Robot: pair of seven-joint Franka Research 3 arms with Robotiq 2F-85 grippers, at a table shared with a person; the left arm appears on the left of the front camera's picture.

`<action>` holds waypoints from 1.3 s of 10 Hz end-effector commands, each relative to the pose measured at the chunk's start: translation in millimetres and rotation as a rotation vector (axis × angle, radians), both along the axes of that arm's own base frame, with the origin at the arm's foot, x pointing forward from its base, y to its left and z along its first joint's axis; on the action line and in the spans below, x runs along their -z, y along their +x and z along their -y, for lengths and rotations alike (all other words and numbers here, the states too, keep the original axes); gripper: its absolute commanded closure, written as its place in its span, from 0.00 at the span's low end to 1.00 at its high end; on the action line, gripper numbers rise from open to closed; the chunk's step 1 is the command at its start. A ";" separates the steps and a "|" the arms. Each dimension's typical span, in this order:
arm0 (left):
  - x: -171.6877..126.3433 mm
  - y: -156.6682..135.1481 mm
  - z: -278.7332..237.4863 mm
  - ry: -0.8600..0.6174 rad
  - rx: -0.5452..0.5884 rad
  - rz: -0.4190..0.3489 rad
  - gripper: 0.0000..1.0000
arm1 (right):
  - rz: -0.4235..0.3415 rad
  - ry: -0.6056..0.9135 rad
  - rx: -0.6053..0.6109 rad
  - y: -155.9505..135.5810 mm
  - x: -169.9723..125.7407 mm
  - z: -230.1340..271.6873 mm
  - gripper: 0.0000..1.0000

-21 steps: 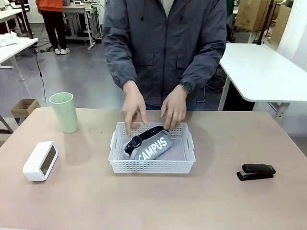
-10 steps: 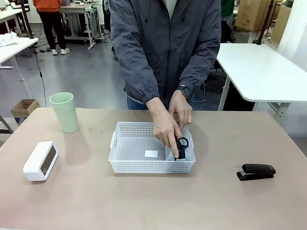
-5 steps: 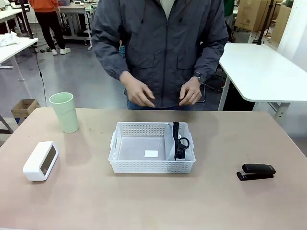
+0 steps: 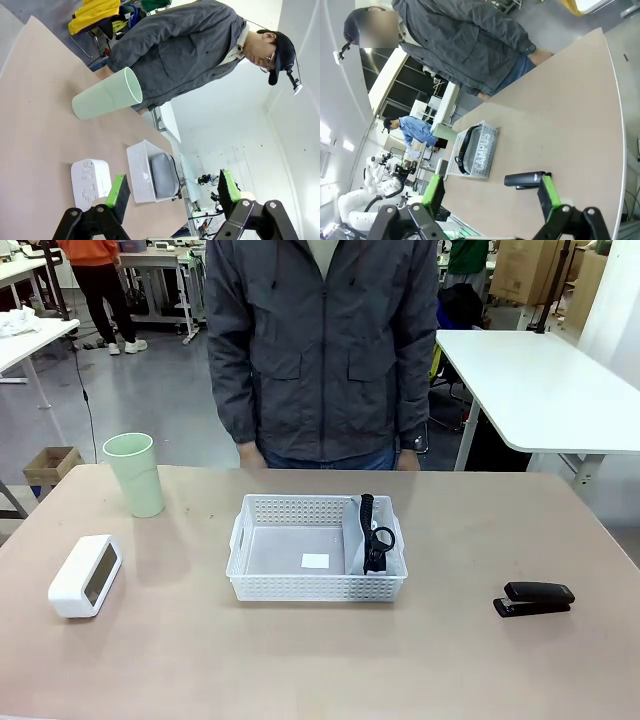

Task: Efficiently arrange items inside the basket to fit them all.
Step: Pick up the Digital clock and place it inside the Organizing basket.

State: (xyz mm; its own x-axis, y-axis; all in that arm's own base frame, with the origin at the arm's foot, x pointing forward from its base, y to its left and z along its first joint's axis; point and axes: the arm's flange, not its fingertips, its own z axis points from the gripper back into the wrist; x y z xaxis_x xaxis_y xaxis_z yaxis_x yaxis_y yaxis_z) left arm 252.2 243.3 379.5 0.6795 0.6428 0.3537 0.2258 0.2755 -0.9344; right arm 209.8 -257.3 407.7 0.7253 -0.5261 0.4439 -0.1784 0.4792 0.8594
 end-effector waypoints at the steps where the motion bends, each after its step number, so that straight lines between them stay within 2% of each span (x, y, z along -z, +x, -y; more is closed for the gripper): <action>1: 0.0 0.0 0.0 0.000 0.000 0.000 0.07 | 0.039 -0.004 0.002 3.0 -1.9 2.7 0.00; 2: -22.3 -6.6 10.3 0.068 0.032 -0.006 0.07 | 0.039 -0.004 0.002 3.0 -1.9 2.7 0.00; 3: -48.4 -8.0 29.7 0.150 -0.014 -0.064 0.07 | 0.039 -0.004 0.002 3.0 -1.9 2.7 0.00; 4: -76.9 -3.2 55.1 0.220 -0.014 -0.151 0.07 | 0.039 -0.004 0.002 3.0 -1.9 2.7 0.00; 5: -97.2 6.2 85.1 0.324 0.036 -0.234 0.07 | 0.039 -0.004 0.002 3.0 -1.9 2.7 0.00; 7: -120.7 30.3 138.5 0.578 0.067 -0.380 0.07 | 0.039 -0.004 0.002 3.0 -1.9 2.7 0.00; 8: -124.2 45.6 168.0 0.720 0.114 -0.454 0.07 | 0.039 -0.004 0.002 3.0 -1.9 2.7 0.00; 9: -122.7 57.0 192.3 0.829 0.136 -0.488 0.07 | 0.039 -0.004 0.002 3.0 -1.9 2.7 0.00; 11: -112.6 72.4 223.8 0.994 0.115 -0.488 0.07 | 0.039 -0.004 0.002 3.0 -1.9 2.7 0.00; 12: -104.1 77.6 234.0 1.067 0.117 -0.518 0.07 | 0.039 -0.004 0.002 3.0 -1.9 2.7 0.00; 13: -95.8 78.5 240.0 1.136 0.177 -0.504 0.07 | 0.039 -0.004 0.002 3.0 -1.9 2.7 0.00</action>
State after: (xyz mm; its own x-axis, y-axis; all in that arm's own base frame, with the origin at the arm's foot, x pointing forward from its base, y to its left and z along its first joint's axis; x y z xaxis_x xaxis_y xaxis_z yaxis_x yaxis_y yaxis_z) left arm 337.5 -5.4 486.4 0.9445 0.0836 0.3175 -0.0040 0.9699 -0.2436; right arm 211.2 -259.2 409.3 0.7209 -0.5297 0.4470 -0.1813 0.4783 0.8593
